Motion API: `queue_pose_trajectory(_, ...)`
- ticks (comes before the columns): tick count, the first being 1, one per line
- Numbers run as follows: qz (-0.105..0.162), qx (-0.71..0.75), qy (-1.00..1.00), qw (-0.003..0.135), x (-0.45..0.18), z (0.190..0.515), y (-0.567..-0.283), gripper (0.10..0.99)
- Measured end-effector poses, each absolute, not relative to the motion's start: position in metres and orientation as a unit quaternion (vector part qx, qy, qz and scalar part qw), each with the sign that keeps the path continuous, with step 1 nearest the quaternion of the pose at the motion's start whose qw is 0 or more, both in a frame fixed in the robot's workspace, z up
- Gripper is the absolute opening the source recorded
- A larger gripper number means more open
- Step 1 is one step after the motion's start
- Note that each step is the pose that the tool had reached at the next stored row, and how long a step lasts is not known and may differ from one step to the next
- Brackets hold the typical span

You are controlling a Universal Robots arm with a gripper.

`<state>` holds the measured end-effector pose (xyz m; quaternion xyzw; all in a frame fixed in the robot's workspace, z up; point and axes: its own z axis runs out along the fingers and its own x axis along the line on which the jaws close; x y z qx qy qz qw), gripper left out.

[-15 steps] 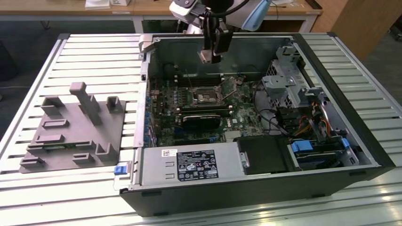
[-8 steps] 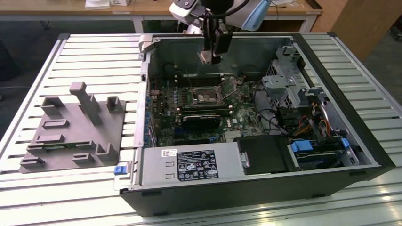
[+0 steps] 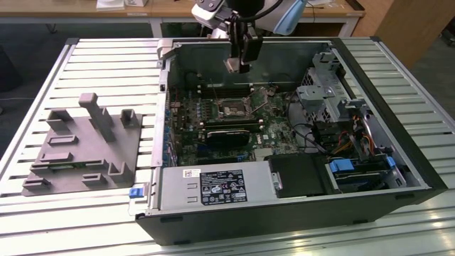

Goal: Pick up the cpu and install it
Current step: 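Place the cpu into insertion slot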

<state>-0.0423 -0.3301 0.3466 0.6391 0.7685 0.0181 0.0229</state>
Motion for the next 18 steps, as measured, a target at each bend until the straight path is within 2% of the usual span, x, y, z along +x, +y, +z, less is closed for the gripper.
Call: queue_pose_trajectory(18,0.018,0.644,0.764,0.023,-0.0423,0.3418,-0.3300,0.537)
